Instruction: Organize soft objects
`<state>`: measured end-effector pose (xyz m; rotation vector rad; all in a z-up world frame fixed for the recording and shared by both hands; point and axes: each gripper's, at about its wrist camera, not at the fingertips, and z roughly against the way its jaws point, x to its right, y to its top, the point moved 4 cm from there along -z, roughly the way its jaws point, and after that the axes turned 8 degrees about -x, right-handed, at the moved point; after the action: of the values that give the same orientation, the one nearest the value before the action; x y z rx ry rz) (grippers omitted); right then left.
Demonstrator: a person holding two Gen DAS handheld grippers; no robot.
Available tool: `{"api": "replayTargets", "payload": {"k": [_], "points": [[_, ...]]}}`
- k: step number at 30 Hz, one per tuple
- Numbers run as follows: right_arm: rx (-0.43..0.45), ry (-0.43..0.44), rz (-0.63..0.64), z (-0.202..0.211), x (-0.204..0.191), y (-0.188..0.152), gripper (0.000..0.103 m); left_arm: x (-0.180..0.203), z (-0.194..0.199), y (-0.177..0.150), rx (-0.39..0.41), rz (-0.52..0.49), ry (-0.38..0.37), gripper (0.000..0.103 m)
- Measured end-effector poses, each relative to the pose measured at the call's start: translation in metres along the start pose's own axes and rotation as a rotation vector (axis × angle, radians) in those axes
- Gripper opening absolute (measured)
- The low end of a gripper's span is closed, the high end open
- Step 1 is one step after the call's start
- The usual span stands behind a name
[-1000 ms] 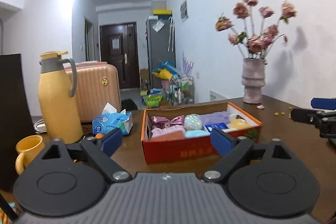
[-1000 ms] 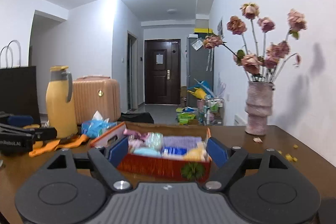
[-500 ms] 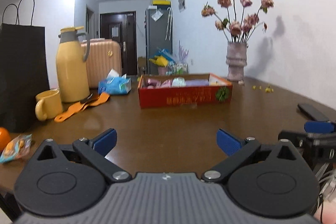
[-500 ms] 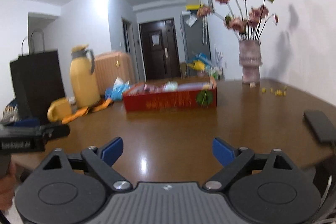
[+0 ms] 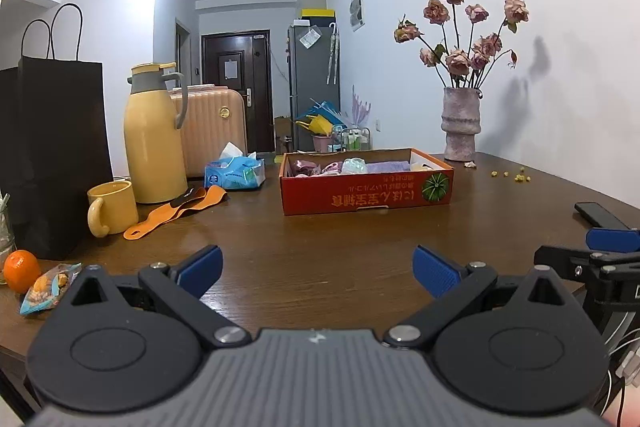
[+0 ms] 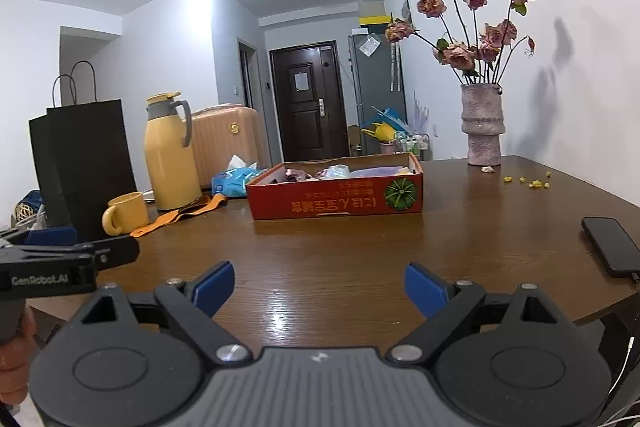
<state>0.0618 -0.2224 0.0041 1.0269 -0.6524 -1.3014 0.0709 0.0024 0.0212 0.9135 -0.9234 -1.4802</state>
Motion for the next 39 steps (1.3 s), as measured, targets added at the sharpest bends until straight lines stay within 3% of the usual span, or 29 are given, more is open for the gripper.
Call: {"api": "replayTargets", "payload": {"k": [39], "points": [[0.018, -0.001, -0.012, -0.0016, -0.0037, 0.0013, 0.093, -0.0007, 0.0038, 0.0002, 0.011, -0.007, 0.012, 0.103]]}}
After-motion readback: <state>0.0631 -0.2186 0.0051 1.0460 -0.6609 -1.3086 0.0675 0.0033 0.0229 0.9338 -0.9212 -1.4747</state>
